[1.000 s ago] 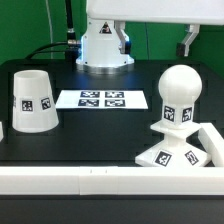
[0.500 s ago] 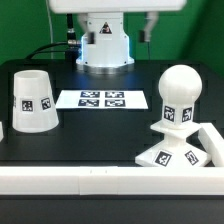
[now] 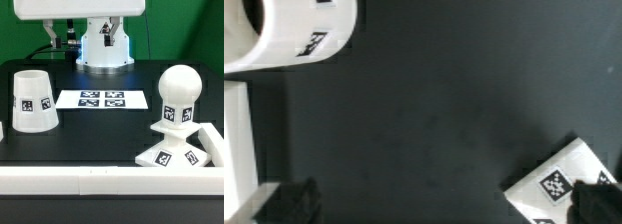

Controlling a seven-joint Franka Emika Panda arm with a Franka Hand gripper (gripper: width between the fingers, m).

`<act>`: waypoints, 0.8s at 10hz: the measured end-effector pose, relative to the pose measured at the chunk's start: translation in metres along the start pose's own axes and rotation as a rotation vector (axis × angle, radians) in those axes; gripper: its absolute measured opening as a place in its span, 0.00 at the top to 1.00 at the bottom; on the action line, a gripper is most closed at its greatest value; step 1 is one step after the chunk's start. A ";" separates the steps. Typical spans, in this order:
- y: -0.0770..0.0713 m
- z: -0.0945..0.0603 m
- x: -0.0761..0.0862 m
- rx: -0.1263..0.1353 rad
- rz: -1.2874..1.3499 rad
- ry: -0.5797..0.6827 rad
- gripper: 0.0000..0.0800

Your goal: Assemble lamp

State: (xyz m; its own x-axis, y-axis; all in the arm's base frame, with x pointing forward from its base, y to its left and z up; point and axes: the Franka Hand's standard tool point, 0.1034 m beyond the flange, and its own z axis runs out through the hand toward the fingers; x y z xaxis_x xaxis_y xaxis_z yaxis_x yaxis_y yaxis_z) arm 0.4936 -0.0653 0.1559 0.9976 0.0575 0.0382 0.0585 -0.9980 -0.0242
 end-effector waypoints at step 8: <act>0.047 0.051 -0.051 -0.007 -0.005 -0.069 0.13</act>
Offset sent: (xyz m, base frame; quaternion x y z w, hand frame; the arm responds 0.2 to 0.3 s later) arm -0.0549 -0.0535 -0.0378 0.0167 -0.0028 -0.0199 0.9997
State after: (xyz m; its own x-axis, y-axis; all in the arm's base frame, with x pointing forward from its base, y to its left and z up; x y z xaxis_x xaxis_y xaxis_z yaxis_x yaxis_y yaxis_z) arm 0.4470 -0.1137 0.1018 0.9975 0.0643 -0.0306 0.0638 -0.9978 -0.0175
